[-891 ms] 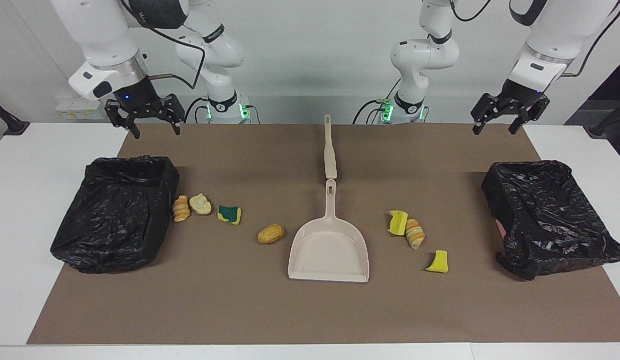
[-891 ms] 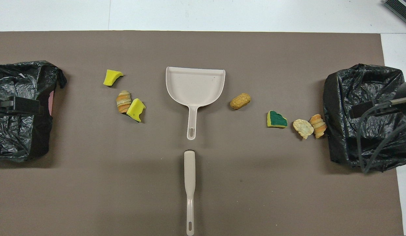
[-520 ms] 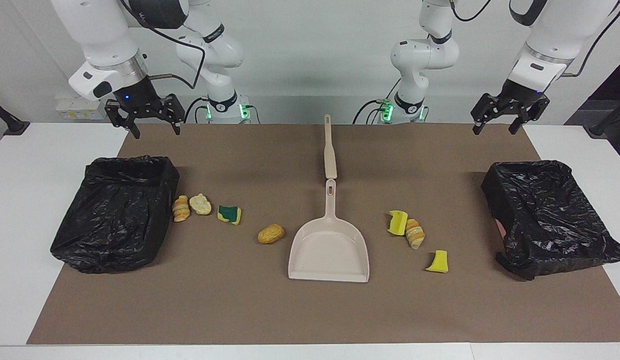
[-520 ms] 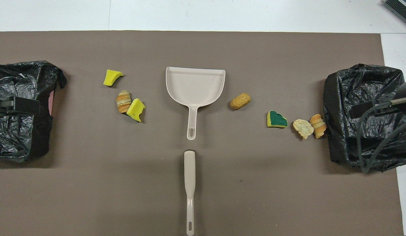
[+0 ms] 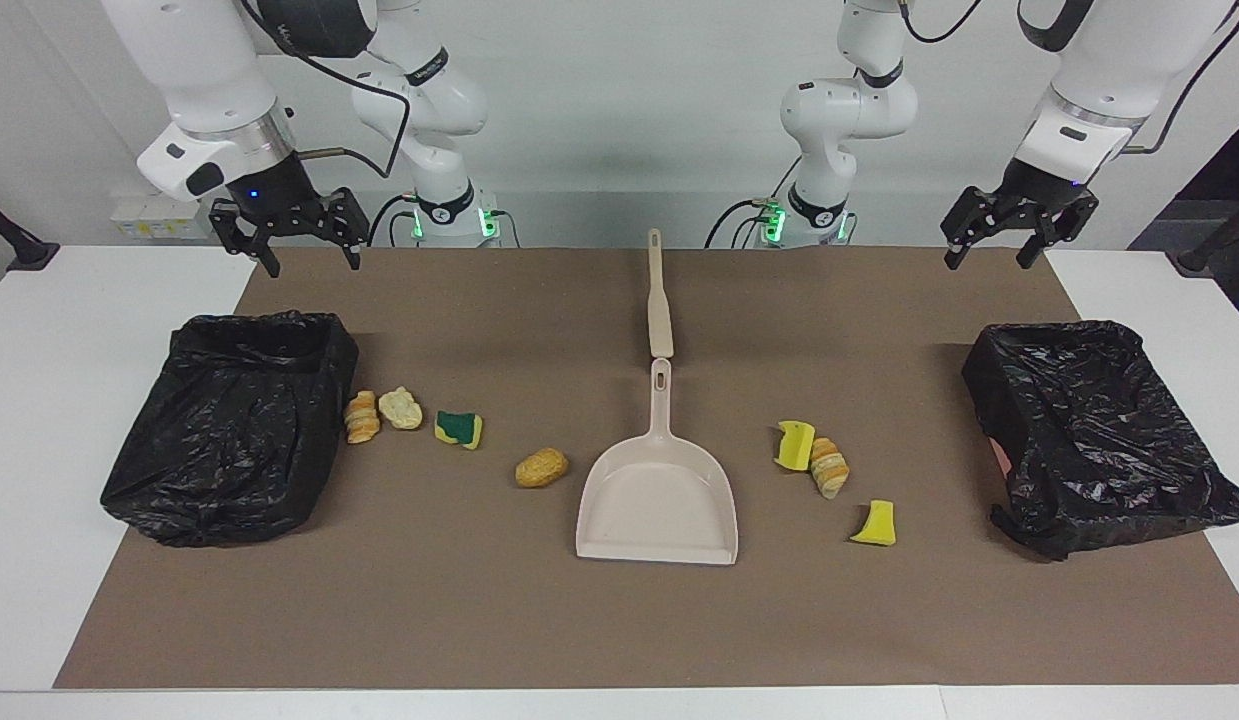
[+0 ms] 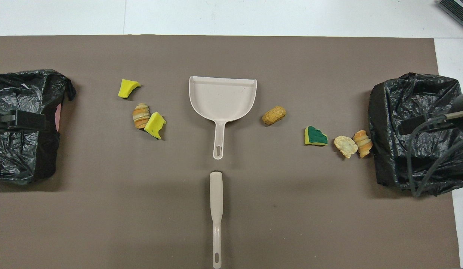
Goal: Sweep and dump trash in bin
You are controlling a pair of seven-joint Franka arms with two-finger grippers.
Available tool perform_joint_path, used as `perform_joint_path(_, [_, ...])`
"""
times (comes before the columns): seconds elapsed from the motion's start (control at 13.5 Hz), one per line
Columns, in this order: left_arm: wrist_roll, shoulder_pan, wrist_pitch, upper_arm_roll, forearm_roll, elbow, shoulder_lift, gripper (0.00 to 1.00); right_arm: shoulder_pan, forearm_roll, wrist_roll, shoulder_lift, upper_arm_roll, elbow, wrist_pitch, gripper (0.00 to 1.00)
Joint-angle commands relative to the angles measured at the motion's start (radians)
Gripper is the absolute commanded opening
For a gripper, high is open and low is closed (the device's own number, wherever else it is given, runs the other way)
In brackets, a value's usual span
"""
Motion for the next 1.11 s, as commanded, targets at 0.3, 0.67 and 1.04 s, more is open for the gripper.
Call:
perform_joint_path(0.3, [-0.008, -0.023, -0.035, -0.018, -0.022, -0.012, -0.016, 1.0, -0.006, 0.016, 0.013, -0.005, 0.005, 0.001, -0.01, 1.0])
perform_joint_path(0.67, [-0.156, -0.244, 0.03, -0.018, -0.023, -0.166, -0.055, 1.0, 0.003, 0.017, 0.012, -0.005, 0.008, -0.002, -0.011, 1.0])
perform_joint_path(1.04, [-0.353, -0.486, 0.205, -0.02, -0.023, -0.412, -0.134, 1.0, 0.009, 0.007, 0.004, -0.01, 0.014, -0.001, -0.056, 1.0])
